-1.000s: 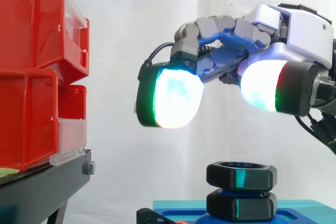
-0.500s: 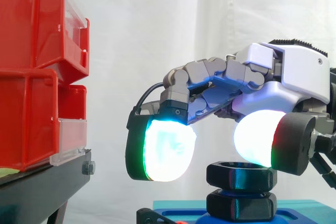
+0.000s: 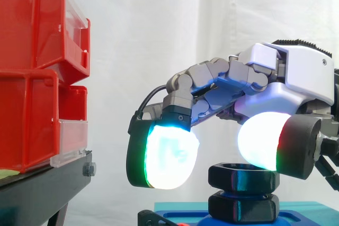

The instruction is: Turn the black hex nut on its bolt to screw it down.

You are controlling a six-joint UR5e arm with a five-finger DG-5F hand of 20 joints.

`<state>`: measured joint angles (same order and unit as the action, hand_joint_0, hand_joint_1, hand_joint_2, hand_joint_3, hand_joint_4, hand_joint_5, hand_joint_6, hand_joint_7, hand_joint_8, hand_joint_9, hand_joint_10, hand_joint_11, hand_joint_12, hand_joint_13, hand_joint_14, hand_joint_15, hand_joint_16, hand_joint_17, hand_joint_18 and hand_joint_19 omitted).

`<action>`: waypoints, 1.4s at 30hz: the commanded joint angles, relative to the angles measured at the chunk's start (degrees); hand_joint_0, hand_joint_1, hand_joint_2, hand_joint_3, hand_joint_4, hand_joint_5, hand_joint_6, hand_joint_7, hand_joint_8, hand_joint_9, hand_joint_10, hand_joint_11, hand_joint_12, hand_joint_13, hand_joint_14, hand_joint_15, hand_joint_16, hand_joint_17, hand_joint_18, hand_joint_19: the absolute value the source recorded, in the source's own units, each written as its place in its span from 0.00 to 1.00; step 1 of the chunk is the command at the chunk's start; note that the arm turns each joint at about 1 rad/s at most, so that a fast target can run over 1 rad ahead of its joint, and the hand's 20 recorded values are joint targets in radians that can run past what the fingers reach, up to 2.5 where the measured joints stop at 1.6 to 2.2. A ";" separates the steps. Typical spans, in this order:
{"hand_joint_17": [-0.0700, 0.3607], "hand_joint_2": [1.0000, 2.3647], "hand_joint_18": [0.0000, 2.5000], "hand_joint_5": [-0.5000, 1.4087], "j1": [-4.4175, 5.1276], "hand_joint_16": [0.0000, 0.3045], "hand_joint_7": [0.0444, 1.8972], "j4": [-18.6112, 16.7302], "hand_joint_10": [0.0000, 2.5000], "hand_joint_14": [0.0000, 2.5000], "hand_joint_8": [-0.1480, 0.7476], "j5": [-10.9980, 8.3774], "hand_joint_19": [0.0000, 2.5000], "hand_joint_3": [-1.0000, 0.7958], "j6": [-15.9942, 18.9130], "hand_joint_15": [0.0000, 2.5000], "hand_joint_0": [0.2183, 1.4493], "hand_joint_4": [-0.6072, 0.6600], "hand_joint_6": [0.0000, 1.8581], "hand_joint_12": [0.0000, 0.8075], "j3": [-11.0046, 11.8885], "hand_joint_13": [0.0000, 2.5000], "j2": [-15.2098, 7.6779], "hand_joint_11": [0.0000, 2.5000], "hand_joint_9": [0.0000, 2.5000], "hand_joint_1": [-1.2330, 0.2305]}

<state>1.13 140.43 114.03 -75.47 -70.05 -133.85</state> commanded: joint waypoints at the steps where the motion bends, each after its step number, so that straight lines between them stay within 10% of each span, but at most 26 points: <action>1: 0.30 0.00 0.15 0.17 -0.08 0.09 0.45 0.10 0.00 0.00 0.44 0.22 0.05 0.28 -0.03 0.08 0.21 0.60 0.40 0.33 0.00 0.27 -0.01 0.11 0.28 0.57; 42: 0.30 0.00 0.16 0.16 -3.68 0.09 0.40 1.07 0.00 0.00 0.45 6.20 0.06 0.28 0.14 0.09 0.21 0.62 0.44 0.33 0.00 0.28 -0.01 0.12 0.29 0.57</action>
<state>-2.22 141.71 119.75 -75.33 -70.05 -133.85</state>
